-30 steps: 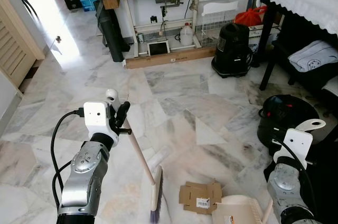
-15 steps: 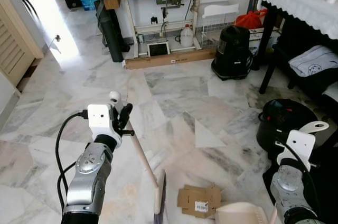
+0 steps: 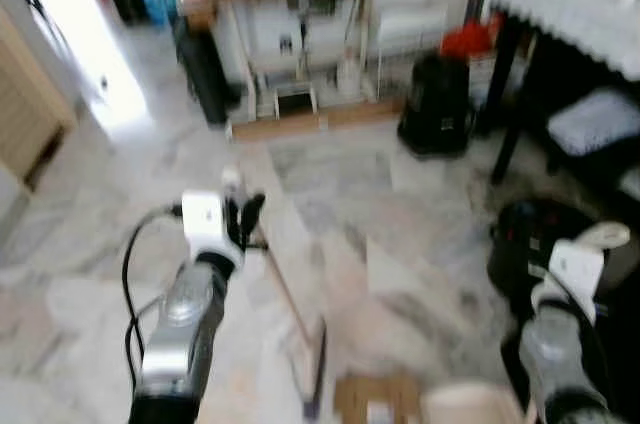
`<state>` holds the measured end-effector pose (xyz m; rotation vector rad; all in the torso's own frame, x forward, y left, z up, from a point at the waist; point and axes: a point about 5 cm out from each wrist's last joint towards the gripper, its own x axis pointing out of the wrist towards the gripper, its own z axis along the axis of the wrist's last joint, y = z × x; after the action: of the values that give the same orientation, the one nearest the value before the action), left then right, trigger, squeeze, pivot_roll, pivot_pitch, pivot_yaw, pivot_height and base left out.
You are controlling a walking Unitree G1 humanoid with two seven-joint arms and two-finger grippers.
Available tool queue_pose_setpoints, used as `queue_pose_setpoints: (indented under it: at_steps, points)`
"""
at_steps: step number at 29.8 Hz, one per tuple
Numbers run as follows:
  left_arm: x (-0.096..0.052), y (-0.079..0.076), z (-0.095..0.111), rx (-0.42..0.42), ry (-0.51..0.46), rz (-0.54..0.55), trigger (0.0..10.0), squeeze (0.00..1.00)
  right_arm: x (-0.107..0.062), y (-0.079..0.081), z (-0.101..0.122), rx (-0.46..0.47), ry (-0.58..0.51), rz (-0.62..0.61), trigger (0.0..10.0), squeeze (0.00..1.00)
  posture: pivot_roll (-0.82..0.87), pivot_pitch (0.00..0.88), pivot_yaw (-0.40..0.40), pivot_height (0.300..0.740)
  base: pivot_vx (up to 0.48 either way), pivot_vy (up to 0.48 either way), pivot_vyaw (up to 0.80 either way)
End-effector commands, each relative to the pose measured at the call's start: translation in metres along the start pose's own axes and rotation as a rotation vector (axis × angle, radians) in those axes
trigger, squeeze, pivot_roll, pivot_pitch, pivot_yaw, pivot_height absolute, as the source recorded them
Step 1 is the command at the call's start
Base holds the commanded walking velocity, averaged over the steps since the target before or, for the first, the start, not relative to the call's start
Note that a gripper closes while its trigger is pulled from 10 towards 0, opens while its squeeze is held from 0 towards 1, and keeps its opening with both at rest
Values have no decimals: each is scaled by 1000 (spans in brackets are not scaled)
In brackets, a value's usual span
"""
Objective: Sweep floor
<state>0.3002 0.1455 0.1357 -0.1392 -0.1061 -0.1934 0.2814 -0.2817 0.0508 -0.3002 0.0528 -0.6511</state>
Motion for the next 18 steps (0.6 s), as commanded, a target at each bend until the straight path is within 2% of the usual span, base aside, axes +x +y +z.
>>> queue_pose_setpoints:
  at_steps: [1, 14, 18]
  points:
    - [1, 5, 9, 31, -44, 9, 10000, 0, 2, 8, 9, 15, -30, 22, 10000, 0, 77, 0, 51, 740, 0, 0, 0]
    - [1, 2, 7, 36, -37, -9, 10000, 0, 3, 9, 10, 9, -36, 29, 10000, 0, 79, 0, 47, 740, 0, 0, 0]
    - [1, 3, 7, 39, -37, -12, 10000, 0, 3, 10, 10, 9, -36, 30, 10000, 0, 78, 0, 49, 740, 180, 0, 0]
